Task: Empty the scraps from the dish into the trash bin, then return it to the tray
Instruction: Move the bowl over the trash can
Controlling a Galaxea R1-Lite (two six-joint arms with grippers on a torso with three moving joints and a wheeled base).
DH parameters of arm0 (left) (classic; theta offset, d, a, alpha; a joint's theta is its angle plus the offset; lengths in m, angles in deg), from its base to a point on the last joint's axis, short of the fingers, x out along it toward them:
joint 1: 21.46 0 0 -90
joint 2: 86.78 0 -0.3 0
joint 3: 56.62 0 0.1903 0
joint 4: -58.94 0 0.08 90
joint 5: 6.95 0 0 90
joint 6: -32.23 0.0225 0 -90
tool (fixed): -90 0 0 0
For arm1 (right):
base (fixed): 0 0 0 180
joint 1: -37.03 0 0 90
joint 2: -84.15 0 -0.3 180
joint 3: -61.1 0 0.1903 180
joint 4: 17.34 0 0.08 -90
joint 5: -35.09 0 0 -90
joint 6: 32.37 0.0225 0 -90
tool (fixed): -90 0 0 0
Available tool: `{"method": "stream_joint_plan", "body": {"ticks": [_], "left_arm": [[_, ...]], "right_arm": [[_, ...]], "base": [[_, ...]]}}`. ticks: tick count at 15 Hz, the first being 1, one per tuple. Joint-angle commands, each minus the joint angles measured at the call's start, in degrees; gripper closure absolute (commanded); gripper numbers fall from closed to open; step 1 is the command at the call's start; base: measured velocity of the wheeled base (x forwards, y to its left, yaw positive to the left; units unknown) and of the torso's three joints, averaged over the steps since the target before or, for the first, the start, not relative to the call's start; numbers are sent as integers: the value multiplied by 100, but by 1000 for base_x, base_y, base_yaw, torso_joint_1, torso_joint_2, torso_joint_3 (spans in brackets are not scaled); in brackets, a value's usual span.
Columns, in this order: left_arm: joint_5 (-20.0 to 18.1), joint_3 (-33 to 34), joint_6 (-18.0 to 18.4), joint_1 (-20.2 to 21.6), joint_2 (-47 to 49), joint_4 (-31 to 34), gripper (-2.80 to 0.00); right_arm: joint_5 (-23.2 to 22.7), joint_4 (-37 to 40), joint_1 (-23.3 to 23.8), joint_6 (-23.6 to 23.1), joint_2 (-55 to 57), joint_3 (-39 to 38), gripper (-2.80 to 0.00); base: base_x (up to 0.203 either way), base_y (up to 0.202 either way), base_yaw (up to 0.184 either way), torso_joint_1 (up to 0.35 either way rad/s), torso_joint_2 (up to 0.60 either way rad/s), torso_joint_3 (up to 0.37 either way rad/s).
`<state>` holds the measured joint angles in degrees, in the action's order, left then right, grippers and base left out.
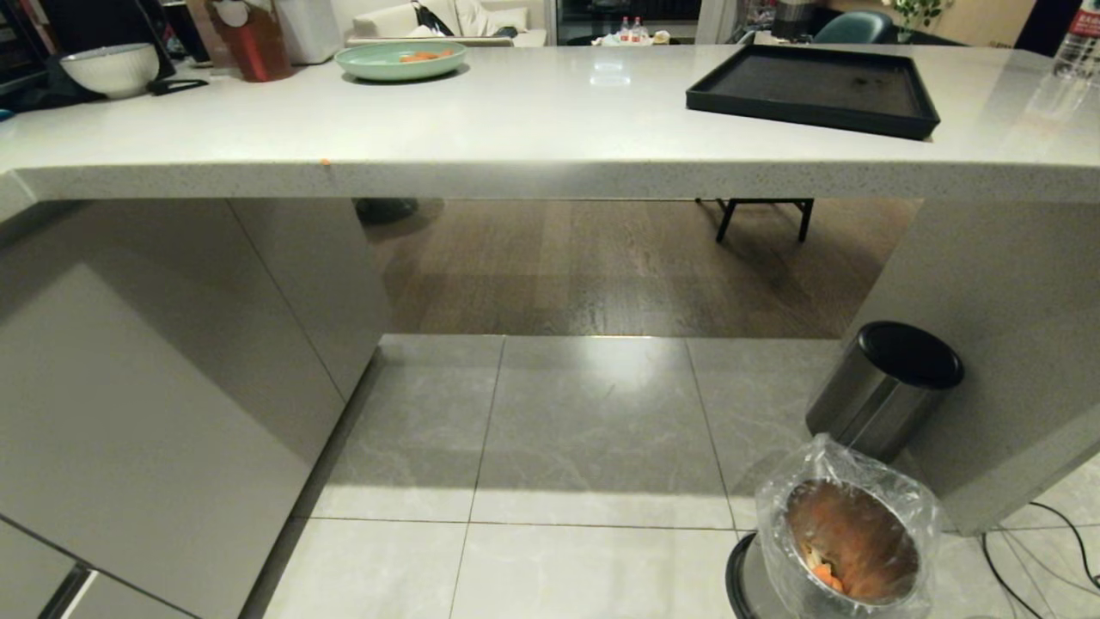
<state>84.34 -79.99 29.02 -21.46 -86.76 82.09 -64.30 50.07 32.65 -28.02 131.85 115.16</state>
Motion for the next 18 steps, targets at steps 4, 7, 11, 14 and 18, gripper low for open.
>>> {"method": "stream_joint_plan", "body": {"ticks": [4,7,11,14,18], "left_arm": [[3,0,-3,0,6,-4,0],[3,0,-3,0,6,-4,0],[3,0,-3,0,-2,-4,0],[3,0,-3,0,6,-4,0],[3,0,-3,-7,6,-4,0]], "right_arm": [[-11,25,-2,13,2,-20,0],[-11,34,-2,180,11,-29,0],[-11,43,-2,189,2,-46,0],[-11,34,-2,180,3,-72,0],[-11,34,-2,181,11,-81,0]], "base": [[0,0,0,0,0,0],[0,0,0,0,0,0],[0,0,0,0,0,0],[-1,3,-149,5,2,1],[1,11,-172,3,1,1]]}}
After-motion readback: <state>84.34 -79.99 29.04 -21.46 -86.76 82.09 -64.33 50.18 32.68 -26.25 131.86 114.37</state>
